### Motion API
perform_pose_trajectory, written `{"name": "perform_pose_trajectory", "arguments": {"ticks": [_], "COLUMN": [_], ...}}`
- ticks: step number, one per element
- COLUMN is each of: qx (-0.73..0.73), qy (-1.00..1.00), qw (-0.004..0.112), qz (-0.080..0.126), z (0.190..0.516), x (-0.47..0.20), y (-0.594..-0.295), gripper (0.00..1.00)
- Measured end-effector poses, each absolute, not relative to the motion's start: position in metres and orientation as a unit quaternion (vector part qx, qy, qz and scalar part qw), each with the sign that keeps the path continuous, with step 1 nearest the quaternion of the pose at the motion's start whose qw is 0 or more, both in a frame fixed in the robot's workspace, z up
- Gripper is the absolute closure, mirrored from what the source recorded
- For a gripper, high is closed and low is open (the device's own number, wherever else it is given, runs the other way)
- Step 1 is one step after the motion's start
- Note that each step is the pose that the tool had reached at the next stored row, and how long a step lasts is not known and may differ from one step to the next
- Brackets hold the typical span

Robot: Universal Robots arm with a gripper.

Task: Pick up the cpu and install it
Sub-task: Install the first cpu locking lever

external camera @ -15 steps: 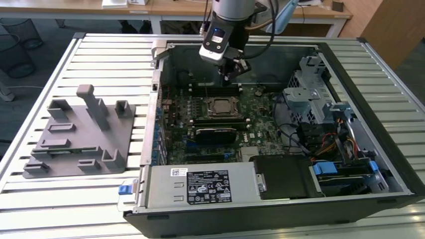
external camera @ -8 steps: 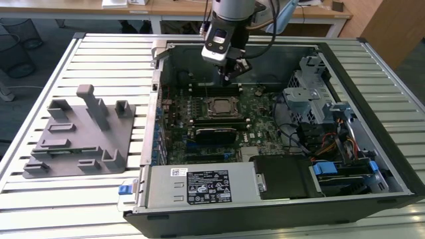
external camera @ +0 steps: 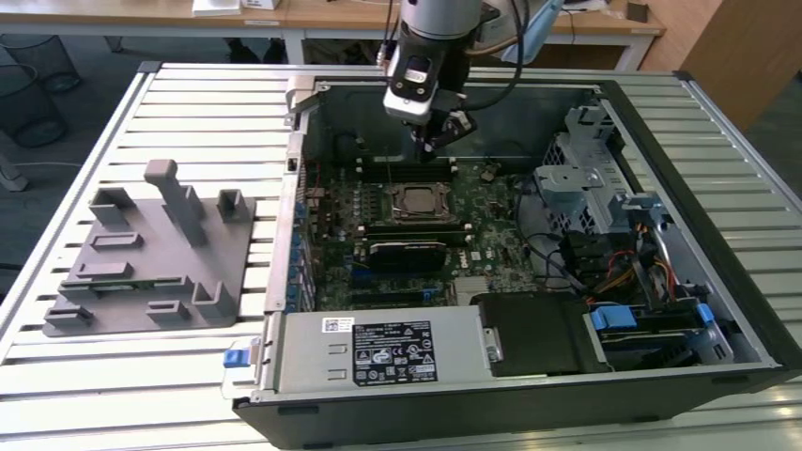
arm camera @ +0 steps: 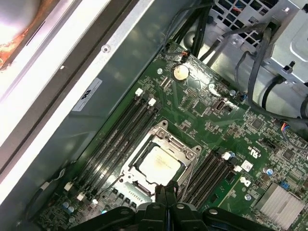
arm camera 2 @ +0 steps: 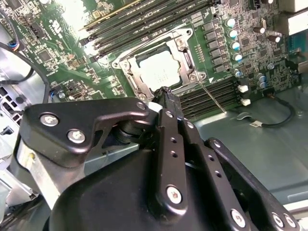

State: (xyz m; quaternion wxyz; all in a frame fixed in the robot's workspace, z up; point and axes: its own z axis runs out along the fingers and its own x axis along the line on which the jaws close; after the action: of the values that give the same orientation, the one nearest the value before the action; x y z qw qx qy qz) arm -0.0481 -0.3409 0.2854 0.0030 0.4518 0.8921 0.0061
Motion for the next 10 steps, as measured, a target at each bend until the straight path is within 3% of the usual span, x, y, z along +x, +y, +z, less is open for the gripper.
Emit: {"name": "perform_pose_trajectory", "arguments": {"ticks": [10], "qx": [0.435], "qy": [0.9], "qw": [0.003], "qz": [0.006], "z": [0.2855], "x": [-0.0481], "y": [-0.3409], "gripper": [0.89]}}
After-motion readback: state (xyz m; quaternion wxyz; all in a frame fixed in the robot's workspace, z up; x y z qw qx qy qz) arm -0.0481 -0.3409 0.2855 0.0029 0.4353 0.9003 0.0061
